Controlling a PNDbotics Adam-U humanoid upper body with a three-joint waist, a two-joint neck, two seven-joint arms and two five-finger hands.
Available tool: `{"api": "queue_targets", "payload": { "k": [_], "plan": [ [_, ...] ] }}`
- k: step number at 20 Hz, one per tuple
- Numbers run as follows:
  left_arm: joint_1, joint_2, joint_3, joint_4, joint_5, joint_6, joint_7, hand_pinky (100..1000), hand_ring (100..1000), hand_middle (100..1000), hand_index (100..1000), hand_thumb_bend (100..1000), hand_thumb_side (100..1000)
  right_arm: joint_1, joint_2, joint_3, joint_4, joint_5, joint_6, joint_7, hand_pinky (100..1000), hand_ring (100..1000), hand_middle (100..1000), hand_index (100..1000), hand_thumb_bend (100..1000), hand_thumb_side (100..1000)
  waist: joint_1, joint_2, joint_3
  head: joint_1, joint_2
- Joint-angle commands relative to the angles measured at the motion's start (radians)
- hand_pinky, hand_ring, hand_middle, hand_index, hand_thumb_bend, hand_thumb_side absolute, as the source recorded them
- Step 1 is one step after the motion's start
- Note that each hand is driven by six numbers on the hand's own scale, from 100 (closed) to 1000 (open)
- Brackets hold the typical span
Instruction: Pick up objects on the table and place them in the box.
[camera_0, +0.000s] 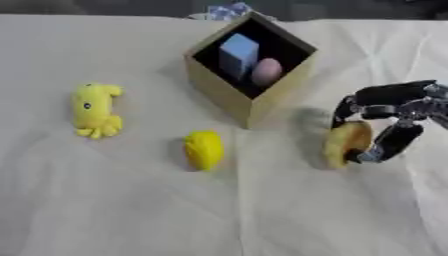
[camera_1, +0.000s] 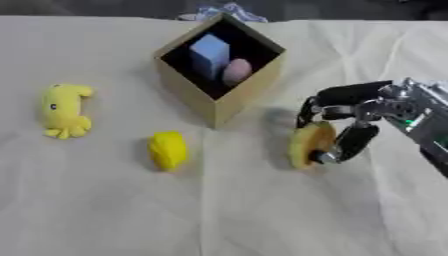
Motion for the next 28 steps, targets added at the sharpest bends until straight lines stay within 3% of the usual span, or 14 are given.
{"api": "queue_targets", "payload": {
  "k": [1,3,6,10,14,19,24,28],
  "plan": [
    [-0.005,0.018,0.006,-0.021,-0.002,-0.002,-0.006,880,670,676,847,197,770,-0.002,-0.069,-0.055,-0.095,-0.054,0.019,-0.003,849,749,556,693,144,229,-0.001,-0.022,-0.003,0.004,-0.012],
    [-0.005,0.019,0.005,-0.021,-0.003,-0.002,-0.008,880,671,676,848,198,769,-0.005,-0.08,-0.082,-0.139,-0.079,0.032,-0.002,850,750,562,699,100,211,-0.003,-0.025,-0.006,0.006,-0.012],
    [-0.003,0.02,0.005,-0.021,-0.003,-0.001,-0.01,879,671,677,848,198,769,-0.049,-0.071,-0.11,-0.17,-0.096,0.054,-0.006,854,753,569,706,103,152,-0.005,-0.031,-0.009,0.006,-0.011],
    [0.001,0.022,0.004,-0.021,-0.003,0.001,-0.013,879,671,677,848,198,768,-0.194,0.003,-0.089,-0.094,-0.069,0.071,0.005,859,761,596,719,109,106,-0.008,-0.041,-0.01,0.001,-0.011],
    [0.005,0.024,0.003,-0.021,-0.002,0.002,-0.013,879,671,677,847,198,767,-0.36,0.132,-0.055,0.079,-0.005,0.054,0.025,859,758,594,718,102,100,-0.008,-0.047,-0.011,-0.001,-0.007],
    [0.002,0.023,0.0,-0.021,0.001,0.002,-0.017,878,671,677,847,198,766,-0.516,0.322,-0.06,0.333,0.126,0.009,-0.02,856,748,584,712,146,100,-0.006,-0.048,-0.004,-0.015,-0.006],
    [-0.008,0.025,-0.006,-0.021,0.005,0.0,-0.023,878,671,678,847,197,765,-0.596,0.468,-0.095,0.579,0.342,-0.051,-0.128,855,751,590,712,237,100,-0.003,-0.041,0.015,-0.032,-0.005],
    [-0.015,0.023,-0.008,-0.021,0.008,0.0,-0.026,878,671,678,847,195,767,-0.617,0.539,-0.126,0.722,0.49,-0.089,-0.213,856,758,600,717,294,116,-0.004,-0.033,0.024,-0.037,-0.005]
  ]
}}
